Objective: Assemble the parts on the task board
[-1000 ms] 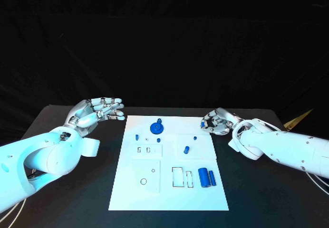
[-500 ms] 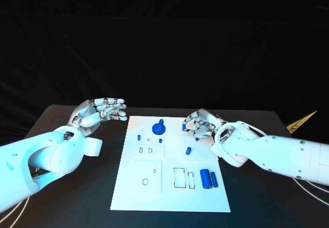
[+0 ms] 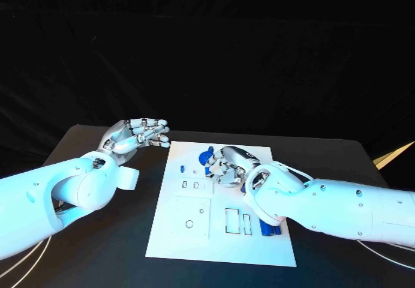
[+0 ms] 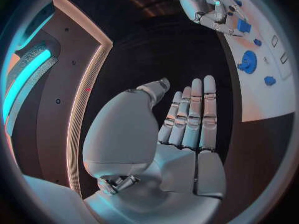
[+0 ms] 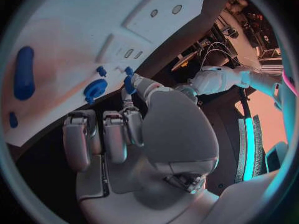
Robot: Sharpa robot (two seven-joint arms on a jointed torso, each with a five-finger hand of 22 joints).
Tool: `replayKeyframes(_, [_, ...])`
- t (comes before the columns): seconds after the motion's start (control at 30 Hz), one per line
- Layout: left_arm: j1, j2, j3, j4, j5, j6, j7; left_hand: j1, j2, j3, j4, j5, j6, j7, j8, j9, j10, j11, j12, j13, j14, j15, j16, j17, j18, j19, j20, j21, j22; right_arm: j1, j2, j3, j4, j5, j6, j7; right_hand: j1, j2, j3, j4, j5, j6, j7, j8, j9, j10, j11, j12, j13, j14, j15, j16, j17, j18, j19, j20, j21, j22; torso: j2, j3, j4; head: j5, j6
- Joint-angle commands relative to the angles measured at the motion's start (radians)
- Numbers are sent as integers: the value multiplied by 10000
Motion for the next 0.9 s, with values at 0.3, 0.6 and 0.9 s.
replayKeyframes(0.3, [4, 52, 4, 16, 8, 52, 0, -180, 20, -60, 49, 7, -70, 120, -71, 193, 24, 27, -138, 113, -123, -23, 195, 161, 98, -141, -39, 150, 195, -362, 597, -63, -212, -683, 113, -472, -406, 184, 619, -55, 87, 306, -111, 836, 578, 148, -117, 199, 1337, 1127, -99, 136, 2726, -297, 979, -144, 213, 2553, 12, 12, 10, 83, -93])
replayKeyframes(0.6, [3, 71, 3, -11, 8, 78, -6, -180, 20, -60, 49, 7, -70, 120, -71, 193, 24, 27, -138, 113, -123, -23, 195, 161, 98, -141, -39, 150, 195, -541, 757, -75, -283, -1134, 209, -538, -484, 137, 611, -60, 78, 268, -97, 853, 590, 150, -107, 198, 1339, 1127, -96, 136, 2726, -301, 986, -145, 228, 2565, 16, 22, -4, 110, -143])
replayKeyframes(0.9, [2, 75, -1, -34, 8, 98, -15, -180, 20, -60, 49, 7, -70, 120, -71, 193, 24, 27, -138, 113, -123, -23, 195, 161, 98, -141, -39, 150, 195, -633, 822, -80, -389, -1462, 280, -635, -522, 121, 608, -56, 76, 257, -94, 862, 595, 152, -103, 200, 1342, 1127, -94, 136, 2726, -304, 991, -144, 237, 2571, 11, 25, -2, 117, -193])
